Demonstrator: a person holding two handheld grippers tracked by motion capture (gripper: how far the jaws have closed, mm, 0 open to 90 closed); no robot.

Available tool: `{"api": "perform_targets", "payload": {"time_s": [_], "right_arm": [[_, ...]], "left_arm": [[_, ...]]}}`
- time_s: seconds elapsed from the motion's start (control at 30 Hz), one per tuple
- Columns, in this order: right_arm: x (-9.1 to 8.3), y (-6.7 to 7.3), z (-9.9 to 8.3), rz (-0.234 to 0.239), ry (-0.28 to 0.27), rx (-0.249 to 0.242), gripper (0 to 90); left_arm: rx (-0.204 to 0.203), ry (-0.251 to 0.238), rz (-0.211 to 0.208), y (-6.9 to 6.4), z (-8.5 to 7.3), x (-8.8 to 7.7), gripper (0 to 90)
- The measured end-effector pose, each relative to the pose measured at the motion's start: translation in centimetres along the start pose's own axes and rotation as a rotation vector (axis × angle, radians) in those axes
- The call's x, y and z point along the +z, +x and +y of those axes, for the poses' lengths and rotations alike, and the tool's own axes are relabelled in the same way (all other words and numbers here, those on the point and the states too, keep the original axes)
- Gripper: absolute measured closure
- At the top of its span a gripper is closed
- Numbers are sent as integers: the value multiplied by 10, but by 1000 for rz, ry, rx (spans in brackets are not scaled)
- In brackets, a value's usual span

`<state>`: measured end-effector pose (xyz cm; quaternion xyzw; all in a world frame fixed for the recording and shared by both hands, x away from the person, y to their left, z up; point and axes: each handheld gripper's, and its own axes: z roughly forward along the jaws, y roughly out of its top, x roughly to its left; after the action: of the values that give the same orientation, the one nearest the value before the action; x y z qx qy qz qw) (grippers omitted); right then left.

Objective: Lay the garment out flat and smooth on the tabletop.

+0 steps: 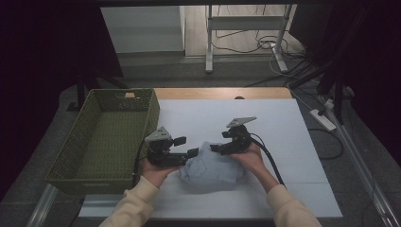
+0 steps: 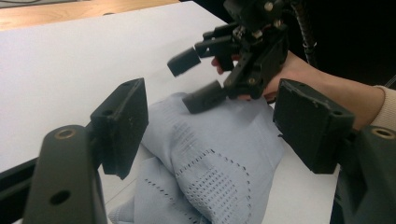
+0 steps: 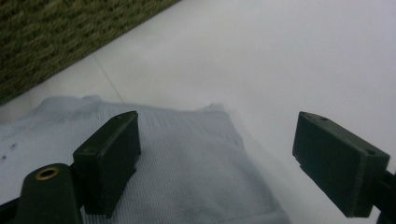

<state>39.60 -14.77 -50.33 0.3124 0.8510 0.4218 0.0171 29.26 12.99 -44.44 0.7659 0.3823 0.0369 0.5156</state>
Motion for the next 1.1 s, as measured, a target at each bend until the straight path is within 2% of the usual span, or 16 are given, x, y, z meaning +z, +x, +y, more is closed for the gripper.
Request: {"api": "perform_targets", "payload": {"time_s": [0.13, 0.37, 0.53, 0.87, 1.1], "right_arm": [[0, 4, -8, 18, 48, -1, 151], [-1, 7, -15, 28, 84, 4, 150], [4, 7, -20, 44, 117, 18, 150], [8, 4, -23, 35, 132, 53, 138], [7, -6, -24, 42, 137, 96, 130]], "left_arm": [[-6, -2, 0, 1, 0, 0, 268], [0, 0, 0, 0, -1, 0, 268], [-2, 5, 0, 0, -1, 1, 267], [1, 7, -1, -1, -2, 2, 267], [0, 8, 2, 0, -2, 2, 268]]}}
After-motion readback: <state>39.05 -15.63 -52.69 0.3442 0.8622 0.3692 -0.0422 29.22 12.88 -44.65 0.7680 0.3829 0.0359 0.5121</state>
